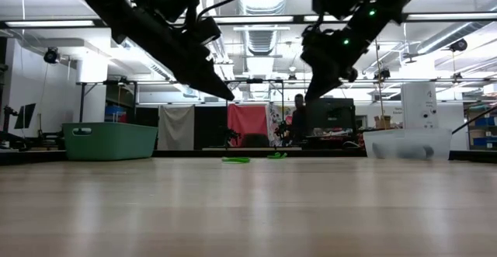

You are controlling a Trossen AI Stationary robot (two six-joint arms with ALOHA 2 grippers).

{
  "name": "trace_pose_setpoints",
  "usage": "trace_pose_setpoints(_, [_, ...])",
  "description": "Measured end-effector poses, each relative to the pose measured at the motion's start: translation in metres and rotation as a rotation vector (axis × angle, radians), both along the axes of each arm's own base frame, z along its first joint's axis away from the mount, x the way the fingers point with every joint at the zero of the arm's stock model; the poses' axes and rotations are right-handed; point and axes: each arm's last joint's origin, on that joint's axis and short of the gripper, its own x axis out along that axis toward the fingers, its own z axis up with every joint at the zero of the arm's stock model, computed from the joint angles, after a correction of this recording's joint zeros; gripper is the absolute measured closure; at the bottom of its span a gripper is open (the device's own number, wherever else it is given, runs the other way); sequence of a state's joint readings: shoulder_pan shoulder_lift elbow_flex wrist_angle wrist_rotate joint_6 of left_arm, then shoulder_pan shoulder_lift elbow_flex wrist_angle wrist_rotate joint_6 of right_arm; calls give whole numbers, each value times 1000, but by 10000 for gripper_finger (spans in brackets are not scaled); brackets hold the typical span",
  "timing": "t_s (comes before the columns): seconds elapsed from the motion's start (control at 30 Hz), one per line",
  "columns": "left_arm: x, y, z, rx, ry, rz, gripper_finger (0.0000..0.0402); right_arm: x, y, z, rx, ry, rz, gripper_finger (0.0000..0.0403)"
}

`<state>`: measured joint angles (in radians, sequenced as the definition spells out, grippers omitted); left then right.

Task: Sort rubber bands into baskets
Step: Put the green rubber band into the yellow bin

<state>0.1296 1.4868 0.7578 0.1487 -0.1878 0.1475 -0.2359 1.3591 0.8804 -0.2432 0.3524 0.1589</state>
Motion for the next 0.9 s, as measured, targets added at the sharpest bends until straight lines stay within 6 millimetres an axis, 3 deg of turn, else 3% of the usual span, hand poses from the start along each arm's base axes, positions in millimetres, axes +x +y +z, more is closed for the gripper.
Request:
trace_pose_setpoints(0.3, [4, 12, -2, -3, -39, 17, 214, -29, 7, 13, -29, -153, -5, 392])
trace_pose_setpoints(0.53, [27, 20, -36, 7, 47, 24, 214, -37, 9, 13, -19, -180, -16, 392])
trace_pose_setpoints(0.9, [54, 54, -71, -3, 275, 66, 214, -38, 9, 11, -22, -171, -11, 392])
